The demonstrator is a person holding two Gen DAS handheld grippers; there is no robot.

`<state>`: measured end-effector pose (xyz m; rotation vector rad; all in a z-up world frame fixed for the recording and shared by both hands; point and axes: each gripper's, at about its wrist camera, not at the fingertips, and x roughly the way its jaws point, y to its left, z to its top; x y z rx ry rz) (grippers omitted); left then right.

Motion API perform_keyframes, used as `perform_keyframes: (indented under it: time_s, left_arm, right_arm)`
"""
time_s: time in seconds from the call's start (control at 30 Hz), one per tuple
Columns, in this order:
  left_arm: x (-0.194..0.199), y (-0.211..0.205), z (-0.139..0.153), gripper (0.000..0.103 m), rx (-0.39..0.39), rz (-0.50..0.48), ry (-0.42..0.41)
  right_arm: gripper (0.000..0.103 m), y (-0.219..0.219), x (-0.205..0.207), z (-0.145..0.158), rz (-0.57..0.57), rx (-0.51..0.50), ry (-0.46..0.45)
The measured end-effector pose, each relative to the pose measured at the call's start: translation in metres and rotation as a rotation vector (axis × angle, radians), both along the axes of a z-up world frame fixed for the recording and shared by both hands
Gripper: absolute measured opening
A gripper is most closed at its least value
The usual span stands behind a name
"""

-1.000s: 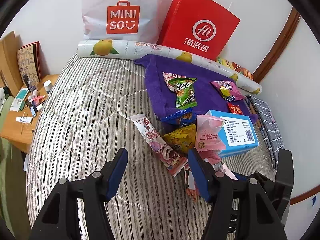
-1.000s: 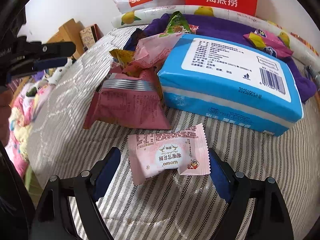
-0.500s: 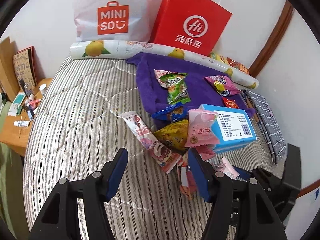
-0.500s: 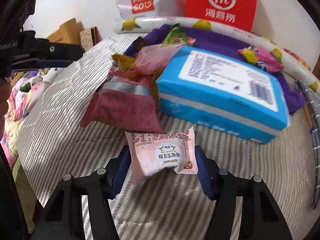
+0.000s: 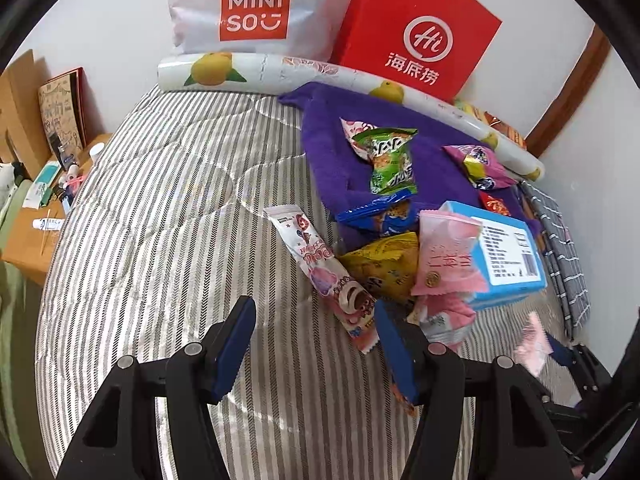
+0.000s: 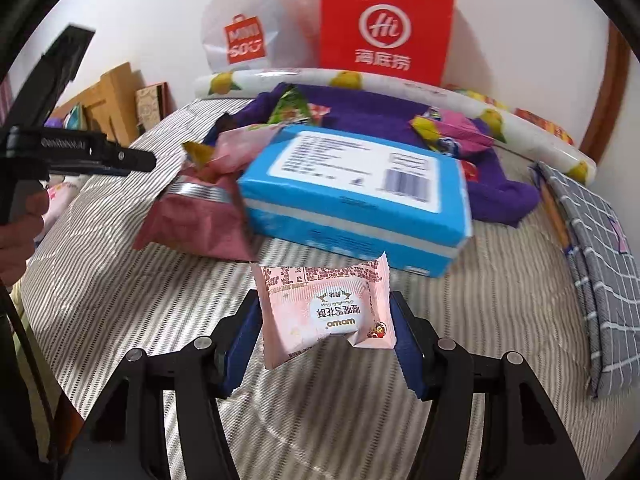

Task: Organize snacks
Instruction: 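Grasp the pink candy packet with the right tool while the left tool reaches toward the pile, then grasp the long pink wrapper with the left tool and lift it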

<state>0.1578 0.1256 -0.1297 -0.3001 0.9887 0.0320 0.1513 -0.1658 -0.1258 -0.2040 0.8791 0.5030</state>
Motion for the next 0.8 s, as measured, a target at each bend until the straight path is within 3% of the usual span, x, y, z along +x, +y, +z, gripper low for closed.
perform_keyframes:
  time_s: [0.23, 0.57, 0.63, 0.7, 0.8]
  left_arm:
    - [0.019, -0.008, -0.014, 0.058, -0.010, -0.016, 0.022]
    - [0.038, -0.013, -0.032, 0.049, -0.050, -0.029, 0.066]
    - [0.039, -0.013, -0.034, 0.045, -0.066, -0.033, 0.068]
    - [0.039, -0.013, -0.035, 0.035, -0.087, -0.037, 0.067]
    - [0.036, -0.016, -0.033, 0.028, -0.073, -0.047, 0.062]
  right_arm:
    - [0.062, -0.025, 0.008, 0.001, -0.062, 0.016, 0.004]
    - [0.062, -0.045, 0.022, -0.004, -0.116, 0.038, 0.032]
    - [0.062, -0.046, 0.025, -0.008, -0.118, 0.035, 0.045]
    - [0.062, -0.045, 0.025, -0.010, -0.118, 0.031, 0.048]
    - [0.062, -0.045, 0.025, -0.011, -0.116, 0.032, 0.048]
